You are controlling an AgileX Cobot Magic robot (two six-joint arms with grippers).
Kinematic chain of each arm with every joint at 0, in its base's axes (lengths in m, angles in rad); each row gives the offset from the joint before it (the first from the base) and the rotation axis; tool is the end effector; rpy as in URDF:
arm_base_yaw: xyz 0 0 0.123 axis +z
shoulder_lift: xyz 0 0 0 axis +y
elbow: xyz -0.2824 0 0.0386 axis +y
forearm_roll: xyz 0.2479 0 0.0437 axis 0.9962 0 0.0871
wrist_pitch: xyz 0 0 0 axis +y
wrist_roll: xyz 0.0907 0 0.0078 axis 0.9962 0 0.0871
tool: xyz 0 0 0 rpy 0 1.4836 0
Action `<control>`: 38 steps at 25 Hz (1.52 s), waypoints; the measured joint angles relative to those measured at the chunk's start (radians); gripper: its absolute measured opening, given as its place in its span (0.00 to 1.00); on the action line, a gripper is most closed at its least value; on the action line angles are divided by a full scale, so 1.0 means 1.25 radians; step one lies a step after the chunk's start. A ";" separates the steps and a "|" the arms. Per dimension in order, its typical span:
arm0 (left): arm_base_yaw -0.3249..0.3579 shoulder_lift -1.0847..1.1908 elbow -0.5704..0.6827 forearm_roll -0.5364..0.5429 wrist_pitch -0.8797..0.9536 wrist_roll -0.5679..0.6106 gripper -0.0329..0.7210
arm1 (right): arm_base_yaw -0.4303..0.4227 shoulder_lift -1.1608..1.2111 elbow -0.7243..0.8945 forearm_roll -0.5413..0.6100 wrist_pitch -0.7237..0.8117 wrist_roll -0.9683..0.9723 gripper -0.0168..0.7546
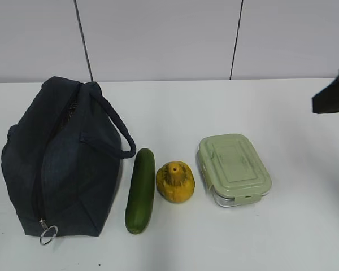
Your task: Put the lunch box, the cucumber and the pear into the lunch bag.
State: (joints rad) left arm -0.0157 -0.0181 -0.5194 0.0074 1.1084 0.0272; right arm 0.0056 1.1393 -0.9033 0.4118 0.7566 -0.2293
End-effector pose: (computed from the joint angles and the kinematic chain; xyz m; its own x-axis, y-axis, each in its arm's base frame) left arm -0.0119 0.0008 0.2785 -0.4645 0.0378 -0.8848 0.0240 0.9993 0.0301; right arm 0.2249 0.0263 0.3137 -0.7712 0.0708 -0.6326 -0.1243 0.9579 0.2588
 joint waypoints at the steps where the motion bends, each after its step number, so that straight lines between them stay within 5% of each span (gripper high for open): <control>1: 0.000 0.000 0.000 0.000 0.000 0.000 0.36 | 0.000 0.045 -0.027 0.031 0.018 -0.044 0.67; 6: 0.000 0.000 0.000 0.000 0.000 0.000 0.36 | 0.000 0.231 -0.146 0.174 0.099 -0.237 0.65; 14: 0.000 0.000 0.000 -0.001 0.000 0.000 0.36 | -0.019 0.409 -0.159 0.258 0.168 -0.411 0.62; 28: 0.000 0.000 0.000 -0.001 0.000 0.000 0.36 | -0.277 0.504 -0.162 0.598 0.323 -0.639 0.35; 38: 0.000 0.000 0.000 -0.001 0.000 0.000 0.36 | -0.280 0.557 -0.163 0.537 0.332 -0.636 0.33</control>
State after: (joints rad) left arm -0.0157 -0.0181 -0.5194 0.0066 1.1084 0.0272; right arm -0.3440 1.8355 -1.1065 1.0836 1.1710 -1.0238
